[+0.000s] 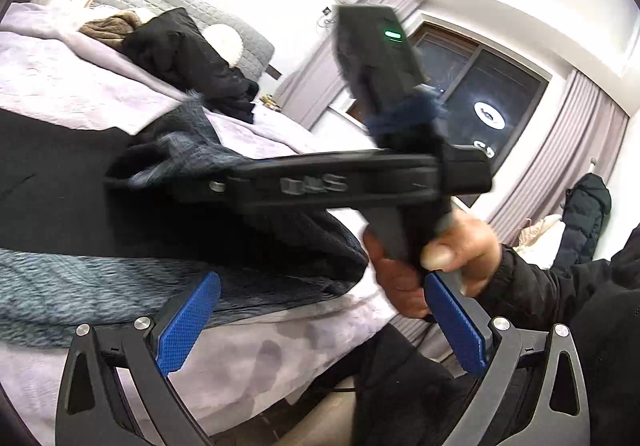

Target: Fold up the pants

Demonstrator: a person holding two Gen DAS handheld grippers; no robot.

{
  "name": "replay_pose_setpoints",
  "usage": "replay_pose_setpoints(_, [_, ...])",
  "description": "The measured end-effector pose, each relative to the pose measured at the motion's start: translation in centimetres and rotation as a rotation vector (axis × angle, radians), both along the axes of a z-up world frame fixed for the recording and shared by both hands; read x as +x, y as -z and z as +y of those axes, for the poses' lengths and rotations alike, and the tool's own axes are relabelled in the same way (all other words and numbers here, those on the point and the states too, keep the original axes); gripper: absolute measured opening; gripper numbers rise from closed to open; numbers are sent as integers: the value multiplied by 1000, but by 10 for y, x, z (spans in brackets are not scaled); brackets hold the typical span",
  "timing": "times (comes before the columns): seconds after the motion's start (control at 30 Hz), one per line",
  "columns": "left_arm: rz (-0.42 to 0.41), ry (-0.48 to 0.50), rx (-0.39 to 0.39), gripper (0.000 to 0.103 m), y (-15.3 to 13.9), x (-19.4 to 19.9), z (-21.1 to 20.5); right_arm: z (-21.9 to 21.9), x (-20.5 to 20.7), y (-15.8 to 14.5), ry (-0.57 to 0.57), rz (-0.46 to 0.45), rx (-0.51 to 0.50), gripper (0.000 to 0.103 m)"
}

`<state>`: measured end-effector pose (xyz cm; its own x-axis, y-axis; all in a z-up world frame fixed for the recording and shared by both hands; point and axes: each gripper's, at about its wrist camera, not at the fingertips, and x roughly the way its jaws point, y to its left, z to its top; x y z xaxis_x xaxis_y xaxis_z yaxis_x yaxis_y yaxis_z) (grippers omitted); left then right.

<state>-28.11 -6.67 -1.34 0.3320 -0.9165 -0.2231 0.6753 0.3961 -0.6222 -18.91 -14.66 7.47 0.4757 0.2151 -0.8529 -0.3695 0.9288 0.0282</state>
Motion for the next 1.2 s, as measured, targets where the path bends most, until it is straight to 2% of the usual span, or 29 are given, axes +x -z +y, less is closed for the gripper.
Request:
replay_pose_setpoints(0.03, [7, -7, 2, 102, 1, 7, 8, -2, -5, -6, -4, -28, -8, 49])
replay_pose_setpoints(0.1, [21, -18, -7, 102, 2, 12, 12, -10, -24, -28, -12, -112, -27, 64])
replay_pose_setpoints(0.13, [24, -19, -21, 102, 6, 17, 23, -18, -36, -39, -4, -163, -39, 82])
replay_pose_setpoints(0.17, [21, -19, -42, 102, 0, 17, 23, -28, -50, -49, 6, -226, -57, 89])
replay_pose_setpoints(0.23, [-19, -7, -81, 102, -16, 14, 26, -47, -71, -56, 24, -288, -128, 90])
replay_pose_setpoints(0.3, [-117, -5, -89, 102, -41, -1, 26, -66, -90, -46, 49, -274, -201, 90])
replay_pose_setpoints(0.37, [-177, -35, -45, 102, -63, -6, 18, -82, -105, -34, 89, -257, -245, 90])
replay_pose_setpoints(0.4, [-178, -52, 1, 102, -68, -3, 9, -90, -112, -27, 108, -252, -262, 90])
replay_pose_setpoints(0.47, [-122, -74, 75, 102, -68, 15, -10, -101, -126, -14, 130, -245, -267, 90])
replay_pose_setpoints(0.57, [67, -72, 142, 102, -45, 57, -36, -104, -135, 6, 132, -261, -286, 90])
replay_pose_setpoints(0.6, [136, -74, 153, 102, -35, 72, -43, -104, -135, 11, 143, -288, -320, 90])
replay_pose_setpoints(0.67, [226, -89, 184, 102, -16, 92, -52, -102, -130, 30, 156, -321, -449, 90])
replay_pose_setpoints(0.7, [259, -110, 236, 102, -6, 102, -57, -104, -126, 41, 152, -301, -513, 87])
replay_pose_setpoints(0.73, [287, -110, 286, 102, 5, 106, -63, -110, -125, 47, 174, -285, -543, 72])
replay_pose_setpoints(0.77, [308, -90, 321, 102, 13, 107, -70, -125, -126, 45, 218, -263, -487, 70])
replay_pose_setpoints(0.83, [252, -94, 370, 102, 9, 96, -78, -151, -126, 37, 301, -194, -302, 70])
replay_pose_setpoints(0.87, [230, -101, 419, 102, 7, 92, -84, -157, -126, 37, 323, -167, -259, 70])
replay_pose_setpoints(0.9, [215, -111, 463, 102, 8, 88, -90, -155, -128, 38, 317, -161, -264, 70])
replay_pose_setpoints(0.97, [203, -126, 492, 102, 8, 84, -91, -151, -136, 32, 290, -177, -284, 70])
replay_pose_setpoints(1.03, [217, -136, 478, 102, -1, 80, -89, -152, -148, 16, 260, -223, -221, 76])
replay_pose_setpoints(1.07, [213, -121, 454, 102, -10, 77, -84, -154, -152, 3, 243, -258, -159, 82])
replay_pose_setpoints(1.13, [152, -120, 399, 102, -37, 72, -81, -155, -149, -13, 208, -298, -46, 84])
replay_pose_setpoints(1.2, [82, -169, 389, 102, -59, 74, -78, -149, -129, -19, 166, -288, 83, 84])
